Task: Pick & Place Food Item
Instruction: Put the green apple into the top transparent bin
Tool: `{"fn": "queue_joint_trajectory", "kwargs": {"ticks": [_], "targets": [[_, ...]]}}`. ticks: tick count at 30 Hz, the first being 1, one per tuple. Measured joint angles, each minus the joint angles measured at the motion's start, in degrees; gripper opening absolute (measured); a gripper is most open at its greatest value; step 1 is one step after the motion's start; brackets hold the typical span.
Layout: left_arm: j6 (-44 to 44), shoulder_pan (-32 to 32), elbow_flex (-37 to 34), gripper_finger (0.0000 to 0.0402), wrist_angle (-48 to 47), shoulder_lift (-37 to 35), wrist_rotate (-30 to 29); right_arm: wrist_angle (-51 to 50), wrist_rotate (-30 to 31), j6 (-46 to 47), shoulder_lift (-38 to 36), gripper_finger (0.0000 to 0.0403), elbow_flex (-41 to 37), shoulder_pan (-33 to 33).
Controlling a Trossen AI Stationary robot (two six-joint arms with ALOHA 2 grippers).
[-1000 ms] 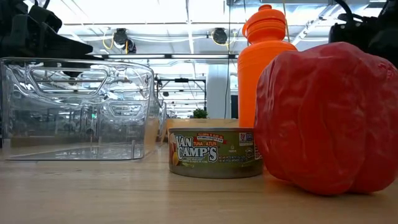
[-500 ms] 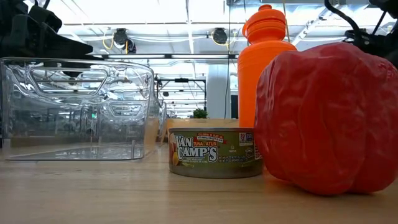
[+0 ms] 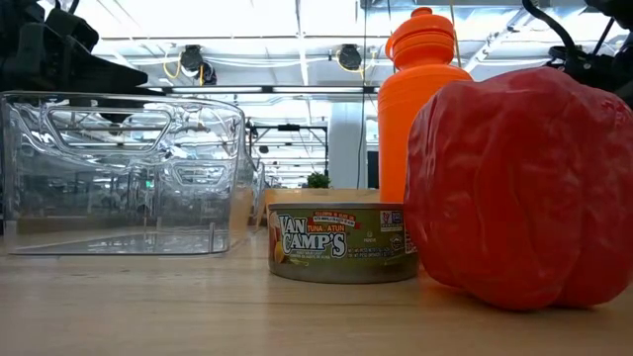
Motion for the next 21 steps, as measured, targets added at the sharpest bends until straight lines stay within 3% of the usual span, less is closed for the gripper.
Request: {"fn": "queue_joint_trajectory", "kwargs": {"ticks": [10,21], "targets": [[0.0,0.0,0.0,0.0335,0.0,0.0,0.0,-6.6,3.9,-2.7,-8.5,0.0296,5.1,0.0],[0.0,0.0,0.0,0.0335,0.0,0.0,0.0,7.7,8.4,-15.7,-11.1,0.0291,5.4,0.0]]}}
